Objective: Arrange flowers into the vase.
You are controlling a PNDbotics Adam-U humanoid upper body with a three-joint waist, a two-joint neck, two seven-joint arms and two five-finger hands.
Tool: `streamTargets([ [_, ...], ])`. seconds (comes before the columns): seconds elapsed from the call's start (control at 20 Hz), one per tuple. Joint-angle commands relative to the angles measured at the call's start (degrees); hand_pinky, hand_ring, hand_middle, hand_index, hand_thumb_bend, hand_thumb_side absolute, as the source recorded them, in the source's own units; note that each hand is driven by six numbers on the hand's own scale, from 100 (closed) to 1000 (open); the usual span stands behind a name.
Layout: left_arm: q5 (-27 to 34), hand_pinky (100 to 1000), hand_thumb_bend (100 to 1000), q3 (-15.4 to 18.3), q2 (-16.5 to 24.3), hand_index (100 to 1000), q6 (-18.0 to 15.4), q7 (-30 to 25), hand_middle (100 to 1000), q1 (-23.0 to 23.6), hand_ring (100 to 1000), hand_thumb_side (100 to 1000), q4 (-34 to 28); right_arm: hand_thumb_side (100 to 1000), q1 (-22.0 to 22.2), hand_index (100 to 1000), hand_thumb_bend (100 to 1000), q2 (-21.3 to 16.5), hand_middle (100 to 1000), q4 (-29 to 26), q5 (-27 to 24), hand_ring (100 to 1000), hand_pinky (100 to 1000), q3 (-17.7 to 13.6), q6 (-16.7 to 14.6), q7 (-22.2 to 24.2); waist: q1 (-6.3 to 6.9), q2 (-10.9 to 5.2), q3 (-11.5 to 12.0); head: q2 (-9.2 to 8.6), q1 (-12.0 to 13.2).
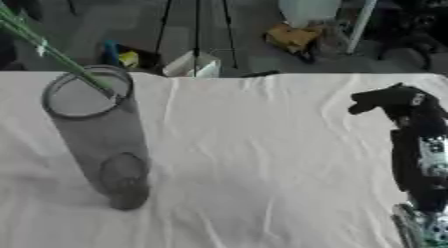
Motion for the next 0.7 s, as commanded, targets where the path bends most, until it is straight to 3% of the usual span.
streamTargets([
  [0.05,-1.8,103,100,0.1,1.8,413,0.0,-1.6,282,-0.7,124,869,-0.4,1000,-0.5,670,100,-0.6,492,-0.8,0.4,528,677,0.0,0.2,0.1,0.43,-0.03,0.0,-0.6,0.0],
  [0.35,-4.4,133,100,0.3,1.9,418,0.2,-4.0,336,-0.6,183,859,-0.1,1000,-0.5,670,100,-0.6,492,-0.8,0.4,528,677,0.0,0.3,0.1,0.48,0.03,0.0,-0.67,0.0],
  [0.7,-5.9,187,100,0.5,1.9,421,-0.1,-4.5,458,-0.6,311,854,-0.1,1000,-0.4,670,100,-0.5,492,-0.8,0.5,528,678,0.0,0.4,0.2,0.59,0.03,0.0,-0.73,0.1],
])
